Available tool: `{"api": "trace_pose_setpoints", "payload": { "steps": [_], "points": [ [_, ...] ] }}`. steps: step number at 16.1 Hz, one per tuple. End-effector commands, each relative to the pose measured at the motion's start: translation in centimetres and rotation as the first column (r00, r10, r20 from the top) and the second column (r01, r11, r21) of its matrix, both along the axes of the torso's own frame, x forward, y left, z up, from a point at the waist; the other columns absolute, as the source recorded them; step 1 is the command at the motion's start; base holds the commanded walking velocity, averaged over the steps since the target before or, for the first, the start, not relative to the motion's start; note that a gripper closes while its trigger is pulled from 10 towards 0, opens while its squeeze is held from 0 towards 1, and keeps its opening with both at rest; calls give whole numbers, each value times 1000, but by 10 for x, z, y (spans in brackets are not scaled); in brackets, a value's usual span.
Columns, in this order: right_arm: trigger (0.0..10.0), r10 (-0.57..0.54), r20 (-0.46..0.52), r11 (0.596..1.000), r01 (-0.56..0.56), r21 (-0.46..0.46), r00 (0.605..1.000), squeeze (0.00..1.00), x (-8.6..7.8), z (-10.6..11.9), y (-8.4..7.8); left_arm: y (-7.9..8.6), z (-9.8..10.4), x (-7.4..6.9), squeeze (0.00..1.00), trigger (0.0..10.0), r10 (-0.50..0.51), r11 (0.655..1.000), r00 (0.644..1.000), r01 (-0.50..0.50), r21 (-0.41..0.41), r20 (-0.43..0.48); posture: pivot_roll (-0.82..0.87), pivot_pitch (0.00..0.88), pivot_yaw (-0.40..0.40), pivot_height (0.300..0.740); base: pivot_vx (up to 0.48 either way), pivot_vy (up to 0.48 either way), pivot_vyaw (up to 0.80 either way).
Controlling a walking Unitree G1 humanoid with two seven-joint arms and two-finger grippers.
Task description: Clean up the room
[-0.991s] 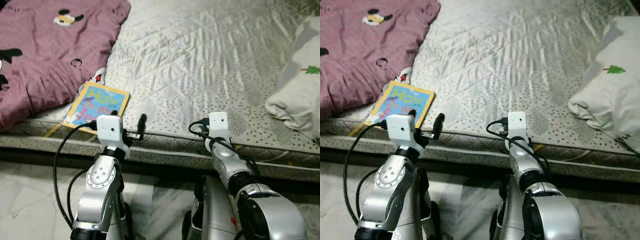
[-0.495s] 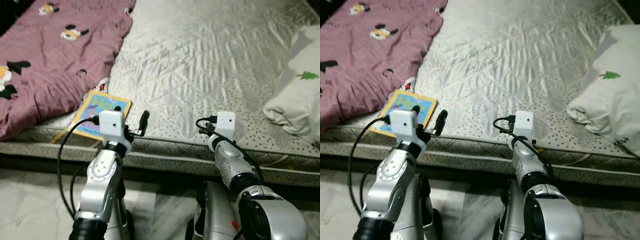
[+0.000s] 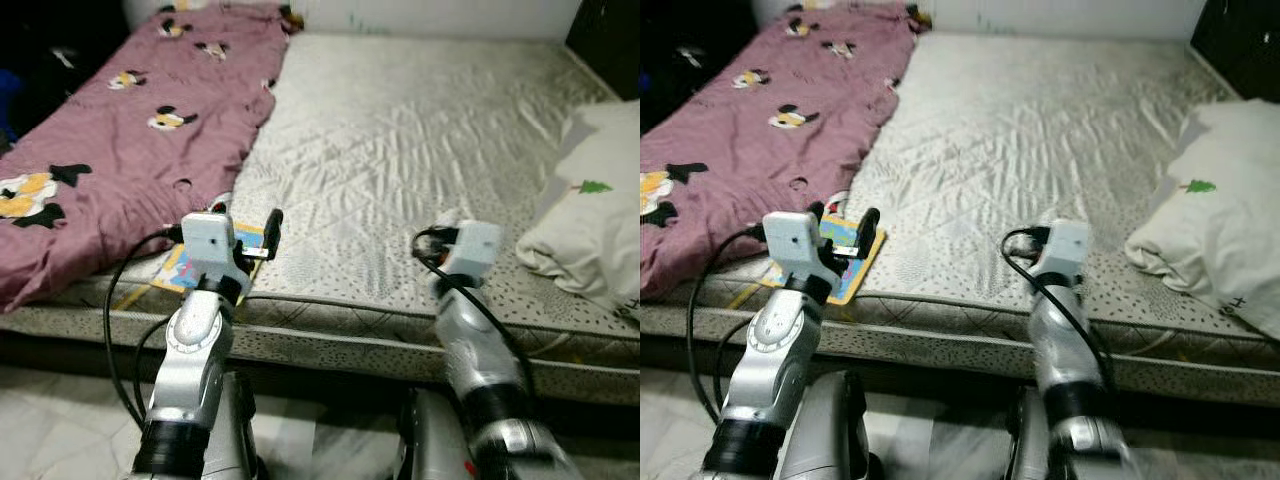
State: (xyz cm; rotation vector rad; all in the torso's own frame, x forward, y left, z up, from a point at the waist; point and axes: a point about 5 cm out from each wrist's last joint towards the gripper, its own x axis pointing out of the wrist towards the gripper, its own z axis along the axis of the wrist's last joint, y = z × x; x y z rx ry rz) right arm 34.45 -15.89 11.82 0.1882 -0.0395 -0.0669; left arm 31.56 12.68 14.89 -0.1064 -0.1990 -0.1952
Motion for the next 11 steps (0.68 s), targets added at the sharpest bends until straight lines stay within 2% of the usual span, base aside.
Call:
{"api": "trace_pose_setpoints", "payload": {
  "steps": [1,2,4,6,9,11],
  "points": [
    [1922,17,36,1000,-18,17,999,0,-3,9,3,-1,0,1,0,10000,-5,1000,1000,5,2,1,-24,0,11,531,0,0,0],
    [10000,26,68,999,-29,40,997,0,-7,13,2,-1,0,2,0,10000,-5,1000,1000,5,2,5,-25,0,12,531,0,0,0],
    [10000,55,131,984,-76,159,990,0,-9,29,5,-1,-3,0,0,10000,-7,1000,1000,7,9,0,-30,0,22,536,0,0,0],
    [10000,77,201,985,-105,133,976,0,-8,53,12,-1,-11,-7,0,10000,-12,1000,1000,13,18,-19,-33,14,26,561,0,0,0],
    [10000,83,204,985,-112,134,976,0,-10,59,14,-1,-16,-12,0,10000,-8,1000,999,9,11,-37,-38,41,15,591,0,0,0],
    [10000,124,224,985,-147,88,967,0,-10,68,17,-6,-15,-11,0,10000,-16,1000,999,16,2,-41,-53,59,13,616,0,0,0]
  ]
}}
